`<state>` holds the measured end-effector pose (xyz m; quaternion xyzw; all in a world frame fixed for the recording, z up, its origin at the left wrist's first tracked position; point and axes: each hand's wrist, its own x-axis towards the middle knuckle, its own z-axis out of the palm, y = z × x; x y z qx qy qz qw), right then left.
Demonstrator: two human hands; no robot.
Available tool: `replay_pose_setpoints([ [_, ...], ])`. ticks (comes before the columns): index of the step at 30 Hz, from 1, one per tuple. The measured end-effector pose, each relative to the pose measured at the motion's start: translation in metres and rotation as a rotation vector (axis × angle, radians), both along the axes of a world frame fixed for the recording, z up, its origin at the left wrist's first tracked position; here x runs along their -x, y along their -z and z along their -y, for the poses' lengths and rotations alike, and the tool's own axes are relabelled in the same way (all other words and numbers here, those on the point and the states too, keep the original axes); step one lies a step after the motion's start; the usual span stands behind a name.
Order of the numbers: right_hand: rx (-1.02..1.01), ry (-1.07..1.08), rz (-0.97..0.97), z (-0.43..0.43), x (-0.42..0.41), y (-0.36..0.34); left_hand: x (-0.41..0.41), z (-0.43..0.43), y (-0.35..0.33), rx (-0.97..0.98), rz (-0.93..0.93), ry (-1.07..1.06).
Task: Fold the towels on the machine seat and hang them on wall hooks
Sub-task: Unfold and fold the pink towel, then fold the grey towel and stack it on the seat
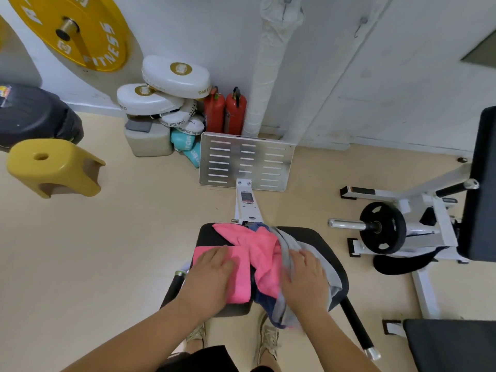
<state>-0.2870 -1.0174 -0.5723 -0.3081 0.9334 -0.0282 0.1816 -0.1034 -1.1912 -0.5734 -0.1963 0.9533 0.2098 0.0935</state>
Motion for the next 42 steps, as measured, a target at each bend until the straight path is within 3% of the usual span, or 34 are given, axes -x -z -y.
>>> replay_pose_setpoints([
  [3, -0.021, 0.179, 0.193, -0.032, 0.025, 0.012, 0.018, -0.031, -0.014, -0.075, -0.171, -0.037],
  [6, 0.116, 0.184, 0.270, -0.046, 0.037, 0.014, 0.035, -0.068, -0.020, -0.186, -0.208, -0.140],
  [8, 0.170, 0.166, 0.273, -0.054, 0.047, 0.013, 0.048, -0.090, -0.024, -0.287, -0.146, -0.238],
  [12, 0.085, 0.064, 0.268, -0.088, 0.071, 0.019, 0.074, -0.127, -0.025, -0.535, -0.105, -0.408],
  [16, 0.121, 0.025, 0.325, -0.106, 0.089, 0.019, 0.088, -0.146, -0.008, -0.576, 0.031, -0.445],
  [22, 0.567, 0.517, 0.504, -0.106, 0.109, -0.022, 0.097, -0.164, -0.004, -0.530, 0.004, -0.579],
  [25, 0.722, 0.600, 0.555, -0.113, 0.120, -0.057, 0.099, -0.173, -0.009, -0.497, -0.004, -0.643],
  [33, 0.825, 0.427, 0.784, -0.122, 0.128, -0.162, 0.122, -0.181, -0.048, -0.504, -0.028, -0.766],
  [37, 0.940, 0.272, 0.795, -0.133, 0.129, -0.220, 0.141, -0.183, -0.095, -0.516, -0.278, -0.737],
  [40, 1.012, 0.140, 0.841, -0.142, 0.133, -0.253, 0.162, -0.183, -0.156, -0.587, -0.509, -0.531],
  [42, 1.048, 0.089, 0.842, -0.147, 0.135, -0.270, 0.179, -0.183, -0.200, -0.616, -0.548, -0.330],
])
